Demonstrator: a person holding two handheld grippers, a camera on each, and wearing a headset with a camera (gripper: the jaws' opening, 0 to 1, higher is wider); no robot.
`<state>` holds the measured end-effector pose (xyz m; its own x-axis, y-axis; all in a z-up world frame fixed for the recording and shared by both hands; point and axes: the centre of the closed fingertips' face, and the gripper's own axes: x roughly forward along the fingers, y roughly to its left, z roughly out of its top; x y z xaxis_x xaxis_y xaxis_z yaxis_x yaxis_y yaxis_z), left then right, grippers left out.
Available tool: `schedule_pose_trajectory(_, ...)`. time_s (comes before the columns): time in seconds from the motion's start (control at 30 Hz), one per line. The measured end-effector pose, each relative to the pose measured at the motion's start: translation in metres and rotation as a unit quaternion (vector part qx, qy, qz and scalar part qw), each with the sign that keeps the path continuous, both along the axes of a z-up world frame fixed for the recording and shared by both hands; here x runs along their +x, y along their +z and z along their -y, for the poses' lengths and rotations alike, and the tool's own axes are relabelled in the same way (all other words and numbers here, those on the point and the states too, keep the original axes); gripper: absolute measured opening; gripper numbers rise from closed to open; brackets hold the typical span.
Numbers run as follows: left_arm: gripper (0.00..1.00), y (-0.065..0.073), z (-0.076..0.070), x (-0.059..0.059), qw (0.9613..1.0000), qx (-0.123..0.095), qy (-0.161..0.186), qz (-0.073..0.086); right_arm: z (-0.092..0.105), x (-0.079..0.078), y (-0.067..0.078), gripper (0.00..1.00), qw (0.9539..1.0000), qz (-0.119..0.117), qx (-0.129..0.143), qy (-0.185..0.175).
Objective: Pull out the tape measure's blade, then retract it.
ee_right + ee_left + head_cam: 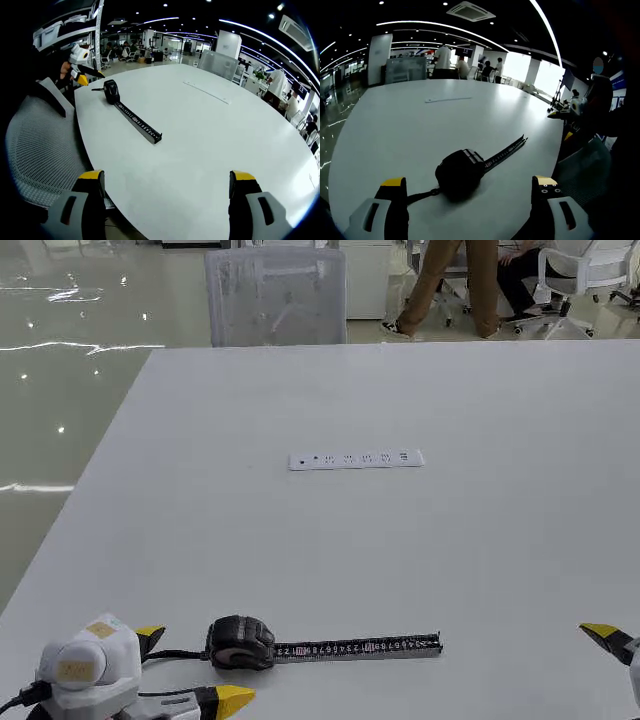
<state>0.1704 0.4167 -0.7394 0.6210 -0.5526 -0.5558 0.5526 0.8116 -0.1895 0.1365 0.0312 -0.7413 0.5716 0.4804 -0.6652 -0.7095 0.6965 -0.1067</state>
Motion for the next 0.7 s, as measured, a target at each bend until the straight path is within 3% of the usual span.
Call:
schedule_pose_trajectory(0.13, 1.0, -0.002, 0.004, 0.005, 0.9996, -0.004, 0.023, -0.012, -0.005, 0.008, -0.001, 1.0, 0.9999, -0.003, -0.003, 0.01)
schedule_pose_trajectory(0.17, 1.0, 0.001, 0.005, 0.008, 0.9992, -0.012, 0.037, -0.011, -0.007, 0.009, 0.0, 1.0, 0.9999, -0.003, -0.001, 0.012)
schedule_pose_trajectory(0.23, 1.0, 0.003, 0.004, 0.014, 0.9987, -0.003, 0.05, 0.002, -0.011, 0.013, 0.001, 1.0, 0.9998, -0.004, -0.002, 0.018)
schedule_pose_trajectory(0.4, 1.0, 0.003, 0.007, 0.02, 0.9977, -0.004, 0.068, 0.004, -0.02, 0.02, 0.0, 1.0, 0.9993, -0.009, -0.005, 0.036)
schedule_pose_trajectory(0.5, 0.99, 0.006, 0.01, 0.024, 0.996, -0.014, 0.088, 0.004, -0.026, 0.023, -0.001, 1.0, 0.9986, -0.012, -0.01, 0.051)
schedule_pose_trajectory(0.63, 0.99, 0.002, 0.019, 0.025, 0.9949, -0.009, 0.1, 0.003, -0.035, 0.029, -0.003, 1.0, 0.997, -0.017, -0.017, 0.073)
schedule_pose_trajectory(0.7, 0.99, -0.004, 0.023, 0.024, 0.9932, -0.009, 0.116, -0.007, -0.039, 0.031, -0.005, 1.0, 0.9959, -0.021, -0.023, 0.086)
